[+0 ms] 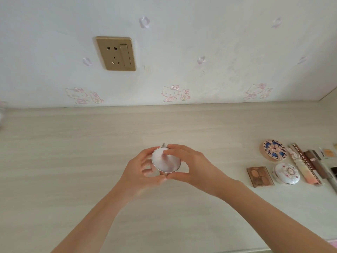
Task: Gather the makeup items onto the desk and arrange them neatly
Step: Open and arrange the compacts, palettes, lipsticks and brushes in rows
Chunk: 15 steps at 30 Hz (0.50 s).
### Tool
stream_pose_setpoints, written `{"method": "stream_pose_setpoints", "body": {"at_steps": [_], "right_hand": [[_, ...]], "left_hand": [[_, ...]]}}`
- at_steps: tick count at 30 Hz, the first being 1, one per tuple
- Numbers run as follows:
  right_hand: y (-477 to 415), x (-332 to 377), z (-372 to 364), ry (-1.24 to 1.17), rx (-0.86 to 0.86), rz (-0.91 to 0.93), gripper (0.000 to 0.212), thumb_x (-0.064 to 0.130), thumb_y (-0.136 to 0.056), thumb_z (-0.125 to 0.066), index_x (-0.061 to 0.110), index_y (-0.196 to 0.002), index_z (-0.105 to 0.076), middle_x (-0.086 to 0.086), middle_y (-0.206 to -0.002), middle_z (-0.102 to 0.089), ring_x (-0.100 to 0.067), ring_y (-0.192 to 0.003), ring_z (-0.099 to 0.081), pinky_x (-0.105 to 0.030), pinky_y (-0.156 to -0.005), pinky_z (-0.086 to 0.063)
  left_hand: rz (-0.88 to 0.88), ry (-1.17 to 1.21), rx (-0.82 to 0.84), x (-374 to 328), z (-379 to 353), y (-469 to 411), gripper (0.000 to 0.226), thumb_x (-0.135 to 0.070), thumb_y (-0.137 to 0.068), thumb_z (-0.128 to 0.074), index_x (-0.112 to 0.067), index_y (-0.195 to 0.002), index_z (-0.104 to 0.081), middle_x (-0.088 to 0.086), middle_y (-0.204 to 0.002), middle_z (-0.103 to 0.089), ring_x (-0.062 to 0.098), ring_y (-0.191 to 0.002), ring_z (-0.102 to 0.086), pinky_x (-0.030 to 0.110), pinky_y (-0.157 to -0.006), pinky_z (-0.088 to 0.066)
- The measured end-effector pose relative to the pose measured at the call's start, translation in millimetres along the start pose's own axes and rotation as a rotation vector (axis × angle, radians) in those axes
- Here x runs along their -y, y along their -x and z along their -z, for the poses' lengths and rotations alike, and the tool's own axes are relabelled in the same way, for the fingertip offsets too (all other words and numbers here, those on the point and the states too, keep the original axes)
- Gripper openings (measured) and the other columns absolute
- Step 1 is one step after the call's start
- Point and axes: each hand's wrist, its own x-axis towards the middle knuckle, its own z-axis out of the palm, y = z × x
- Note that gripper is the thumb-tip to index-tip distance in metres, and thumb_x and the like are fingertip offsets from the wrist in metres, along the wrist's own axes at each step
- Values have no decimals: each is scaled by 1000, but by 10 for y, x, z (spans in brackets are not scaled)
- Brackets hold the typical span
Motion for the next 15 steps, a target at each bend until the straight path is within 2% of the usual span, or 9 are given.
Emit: {"method": "stream_pose_setpoints", "body": {"at_steps": [3, 5, 8, 10, 15], "right_hand": [[-79, -134, -64, -42, -78, 37, 55, 37, -77, -76, 34, -127, -53, 16, -139, -44, 4, -123, -44, -18, -103, -37], [-125, -209, -105, -46, -125, 68, 56, 36, -75, -78, 32, -126, -55, 15, -136, -46, 2, -122, -46, -24, -102, -41], [-171, -276, -153, -22, -162, 125, 59, 36, -74, -79, 29, -126, -54, 13, -131, -48, -1, -120, -47, -27, -100, -43], [-183, -310, -178, 6, -161, 145, 62, 37, -73, -80, 30, -128, -52, 14, -128, -46, -2, -119, -47, -27, -99, -44], [-82, -347, -254, 79, -145, 179, 68, 36, -72, -80, 35, -132, -47, 14, -126, -40, -4, -114, -47, -25, -97, -43]], "left_hand": [[-35, 55, -7, 77, -17, -105, 80, -18, -50, -85, -25, -124, -55, -9, -119, -65, 20, -101, -67, 31, -79, -55], [-65, 67, 17, 118, -9, -154, 78, -10, -57, -84, -27, -126, -55, -7, -123, -63, 23, -102, -67, 39, -84, -56], [-96, 94, 65, 182, 31, -199, 75, 1, -63, -78, -27, -128, -54, 0, -120, -66, 23, -99, -68, 33, -77, -56], [-111, 92, 91, 233, 59, -211, 77, 2, -63, -78, -26, -131, -53, 2, -120, -66, 24, -100, -68, 33, -79, -55], [-183, 60, 147, 344, 70, -176, 81, 6, -63, -79, -23, -133, -51, -3, -125, -64, 19, -104, -67, 28, -80, -54]]}}
